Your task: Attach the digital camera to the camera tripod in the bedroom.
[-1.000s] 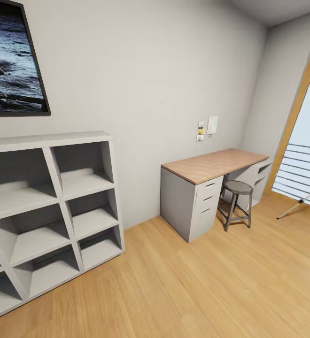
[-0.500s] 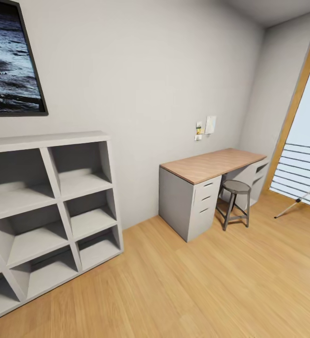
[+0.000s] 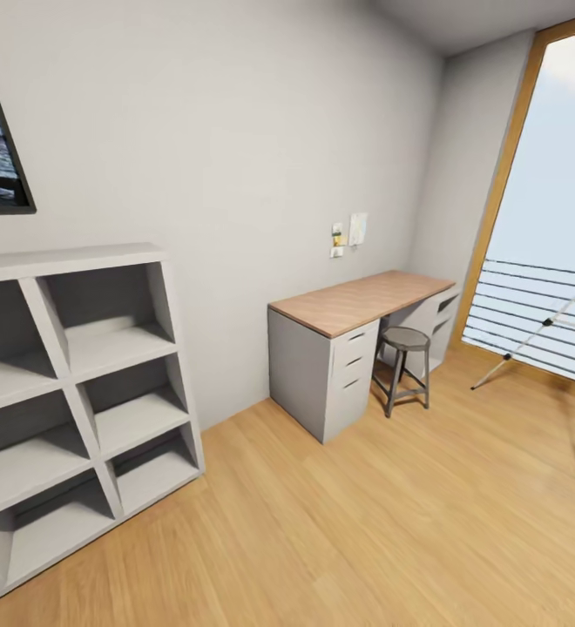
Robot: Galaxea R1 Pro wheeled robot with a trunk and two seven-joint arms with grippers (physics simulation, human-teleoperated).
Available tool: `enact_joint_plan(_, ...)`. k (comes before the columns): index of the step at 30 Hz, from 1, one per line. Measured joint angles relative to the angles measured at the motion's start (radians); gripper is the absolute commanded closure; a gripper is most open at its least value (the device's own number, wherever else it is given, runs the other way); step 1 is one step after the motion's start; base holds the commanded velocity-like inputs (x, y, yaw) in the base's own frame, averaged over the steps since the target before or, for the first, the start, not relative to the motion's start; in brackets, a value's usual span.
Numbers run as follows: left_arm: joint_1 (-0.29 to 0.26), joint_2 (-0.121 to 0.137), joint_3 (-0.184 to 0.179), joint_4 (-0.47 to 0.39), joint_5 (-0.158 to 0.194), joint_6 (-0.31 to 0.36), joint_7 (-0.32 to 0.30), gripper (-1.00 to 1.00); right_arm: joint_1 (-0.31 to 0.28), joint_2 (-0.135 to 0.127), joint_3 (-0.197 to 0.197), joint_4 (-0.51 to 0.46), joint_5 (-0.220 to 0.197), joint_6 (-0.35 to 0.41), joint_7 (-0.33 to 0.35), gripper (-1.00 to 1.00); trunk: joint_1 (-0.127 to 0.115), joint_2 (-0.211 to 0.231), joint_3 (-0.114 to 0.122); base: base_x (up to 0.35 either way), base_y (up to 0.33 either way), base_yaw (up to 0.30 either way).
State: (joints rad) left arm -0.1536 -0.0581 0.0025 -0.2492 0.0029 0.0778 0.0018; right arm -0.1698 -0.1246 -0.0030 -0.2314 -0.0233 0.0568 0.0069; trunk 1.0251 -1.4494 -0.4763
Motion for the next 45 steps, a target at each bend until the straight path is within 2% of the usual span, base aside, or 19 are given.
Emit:
enact_joint_plan(6, -0.002, -0.030, -0.001, -0.251, 0.014, 0.181, 0.006, -1.00, -0.002, -0.042, -0.004, -0.179, -0.002, 0.152, 0.001, -1.00, 0.000, 0.000, -0.003, 0.000, 0.000, -0.244)
enact_joint_plan(7, -0.002, -0.061, -0.007, -0.373, 0.021, 0.322, 0.044, -1.00, 0.000, -0.074, -0.006, -0.291, -0.001, 0.237, 0.001, -1.00, 0.000, 0.000, -0.004, 0.000, 0.000, -0.244)
enact_joint_plan(8, -0.003, -0.070, -0.009, -0.480, 0.021, 0.360, 0.059, -1.00, 0.002, -0.082, -0.006, -0.328, -0.002, 0.253, 0.002, -1.00, 0.000, 0.000, -0.004, 0.000, 0.000, -0.244)
enact_joint_plan(14, -0.002, -0.098, -0.018, -0.702, 0.036, 0.525, 0.110, -1.00, 0.000, -0.108, -0.008, -0.453, -0.002, 0.320, 0.011, -1.00, 0.000, 0.000, -0.008, 0.000, 0.000, -0.244)
enact_joint_plan(16, -0.004, -0.103, -0.040, -0.764, 0.055, 0.581, 0.118, -1.00, -0.002, -0.114, -0.009, -0.487, -0.002, 0.359, 0.012, -1.00, 0.000, 0.000, -0.009, 0.000, 0.000, -0.245)
enact_joint_plan(20, -0.014, -0.107, -0.122, -0.855, 0.110, 0.667, 0.137, -1.00, -0.003, -0.137, -0.010, -0.559, -0.002, 0.432, 0.014, -1.00, 0.000, 0.000, -0.011, 0.000, 0.000, -0.246)
enact_joint_plan(21, -0.016, -0.108, -0.142, -0.869, 0.126, 0.680, 0.147, -1.00, -0.003, -0.146, -0.011, -0.575, -0.003, 0.444, 0.014, -1.00, 0.000, 0.000, -0.012, 0.000, 0.000, -0.246)
enact_joint_plan(22, -0.020, -0.109, -0.172, -0.888, 0.162, 0.697, 0.175, -1.00, -0.003, -0.162, -0.012, -0.598, -0.003, 0.461, 0.015, -1.00, 0.000, 0.000, -0.012, 0.000, 0.000, -0.246)
enact_joint_plan(23, -0.021, -0.109, -0.184, -0.893, 0.183, 0.701, 0.191, -1.00, -0.003, -0.170, -0.012, -0.609, -0.004, 0.468, 0.017, -1.00, 0.000, 0.000, -0.013, 0.000, 0.000, -0.246)
enact_joint_plan(24, -0.023, -0.106, -0.205, -0.897, 0.244, 0.682, 0.229, -1.00, -0.004, -0.185, -0.015, -0.635, -0.004, 0.481, 0.027, -1.00, 0.000, 0.000, -0.013, 0.000, 0.000, -0.246)
enact_joint_plan(25, -0.023, -0.104, -0.210, -0.894, 0.262, 0.665, 0.239, -1.00, -0.004, -0.189, -0.020, -0.645, -0.005, 0.484, 0.033, -1.00, 0.000, 0.000, -0.014, 0.000, 0.000, -0.246)
enact_joint_plan(27, -0.023, -0.103, -0.213, -0.887, 0.278, 0.646, 0.246, -1.00, -0.004, -0.193, -0.030, -0.655, -0.005, 0.487, 0.041, -1.00, 0.000, 0.000, -0.015, 0.000, 0.000, -0.246)
enact_joint_plan(30, -0.024, -0.101, -0.218, -0.858, 0.311, 0.590, 0.267, -1.00, -0.001, -0.204, -0.084, -0.690, -0.005, 0.502, 0.075, -1.00, 0.000, 0.000, -0.016, 0.000, 0.000, -0.246)
enact_joint_plan(32, -0.024, -0.100, -0.220, -0.841, 0.324, 0.563, 0.277, -1.00, 0.002, -0.210, -0.133, -0.715, -0.002, 0.516, 0.100, -1.00, 0.000, 0.000, -0.017, 0.000, 0.000, -0.246)
enact_joint_plan(33, -0.024, -0.099, -0.220, -0.826, 0.332, 0.540, 0.284, -1.00, 0.003, -0.214, -0.179, -0.731, 0.001, 0.528, 0.119, -1.00, 0.000, 0.000, -0.018, 0.000, 0.000, -0.246)
enact_joint_plan(35, -0.024, -0.099, -0.220, -0.814, 0.339, 0.516, 0.288, -1.00, 0.004, -0.217, -0.215, -0.739, 0.001, 0.535, 0.131, -1.00, 0.000, 0.000, -0.019, 0.000, 0.000, -0.246)
enact_joint_plan(42, -0.024, -0.099, -0.221, -0.792, 0.350, 0.453, 0.286, -1.00, 0.008, -0.223, -0.263, -0.739, 0.025, 0.522, 0.151, -1.00, 0.000, 0.000, -0.022, 0.000, 0.000, -0.246)
enact_joint_plan(44, -0.024, -0.098, -0.221, -0.790, 0.350, 0.448, 0.285, -1.00, 0.008, -0.234, -0.266, -0.736, 0.029, 0.520, 0.153, -1.00, 0.000, 0.000, -0.023, 0.000, 0.000, -0.246)
enact_joint_plan(45, -0.024, -0.098, -0.220, -0.789, 0.350, 0.445, 0.283, -1.00, 0.008, -0.260, -0.267, -0.732, 0.034, 0.518, 0.155, -1.00, 0.000, 0.000, -0.024, 0.000, 0.000, -0.246)
